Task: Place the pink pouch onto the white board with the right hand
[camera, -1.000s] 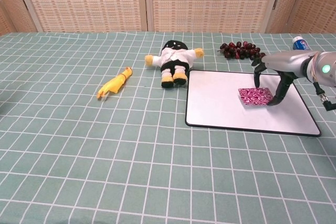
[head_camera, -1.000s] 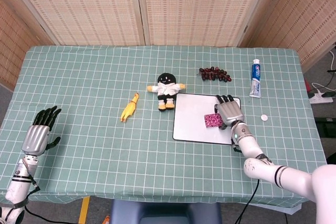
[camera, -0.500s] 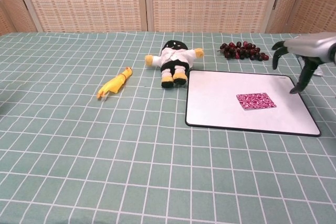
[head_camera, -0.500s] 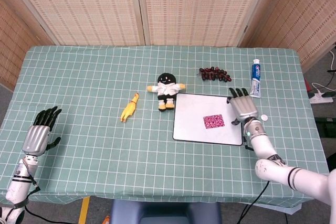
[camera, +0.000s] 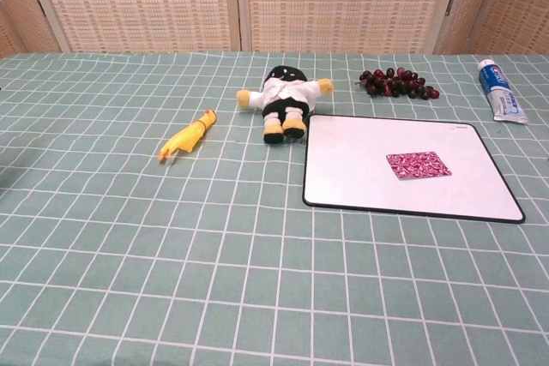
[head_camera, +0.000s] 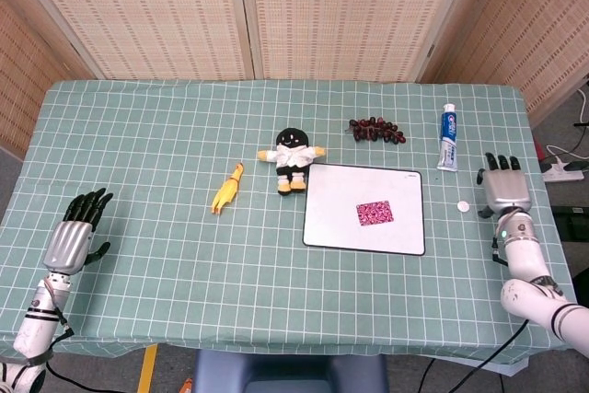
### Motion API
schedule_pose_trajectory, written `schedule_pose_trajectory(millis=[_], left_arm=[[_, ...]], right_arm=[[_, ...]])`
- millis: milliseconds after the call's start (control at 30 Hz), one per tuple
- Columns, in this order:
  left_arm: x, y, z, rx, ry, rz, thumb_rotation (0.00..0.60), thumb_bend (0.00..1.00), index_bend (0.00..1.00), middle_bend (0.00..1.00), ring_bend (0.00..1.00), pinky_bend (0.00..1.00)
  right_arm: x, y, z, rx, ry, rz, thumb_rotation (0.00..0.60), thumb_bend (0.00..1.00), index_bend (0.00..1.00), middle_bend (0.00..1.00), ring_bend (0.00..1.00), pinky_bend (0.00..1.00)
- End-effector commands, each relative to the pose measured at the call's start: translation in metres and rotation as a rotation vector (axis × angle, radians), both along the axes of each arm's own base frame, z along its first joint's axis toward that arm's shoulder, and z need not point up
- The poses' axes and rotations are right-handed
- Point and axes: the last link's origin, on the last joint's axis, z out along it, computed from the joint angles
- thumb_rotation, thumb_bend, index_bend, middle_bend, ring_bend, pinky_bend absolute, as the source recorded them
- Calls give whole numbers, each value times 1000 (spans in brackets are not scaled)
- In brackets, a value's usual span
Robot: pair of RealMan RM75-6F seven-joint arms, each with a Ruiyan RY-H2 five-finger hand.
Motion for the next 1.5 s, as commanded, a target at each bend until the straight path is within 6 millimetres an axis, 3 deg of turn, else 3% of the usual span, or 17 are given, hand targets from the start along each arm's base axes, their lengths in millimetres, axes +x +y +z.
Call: schedule_pose_trajectory(millis=[33, 367, 1500], left_arm=[[0, 0, 0, 0, 1, 0, 600, 219, 0, 0, 0, 0], [-1, 2, 1, -4, -4, 3, 600, 219, 0, 0, 0, 0], [-1, 3, 1, -12, -26, 5, 600, 221, 0, 0, 0, 0]], right_arm=[[-16, 3, -9, 15, -18, -46, 598, 141, 395, 0, 0, 0], [-14, -6, -22, 31, -29, -37, 597, 193, 408, 0, 0, 0], [-12, -22, -47, 67, -50, -46, 600, 215, 463, 0, 0, 0]])
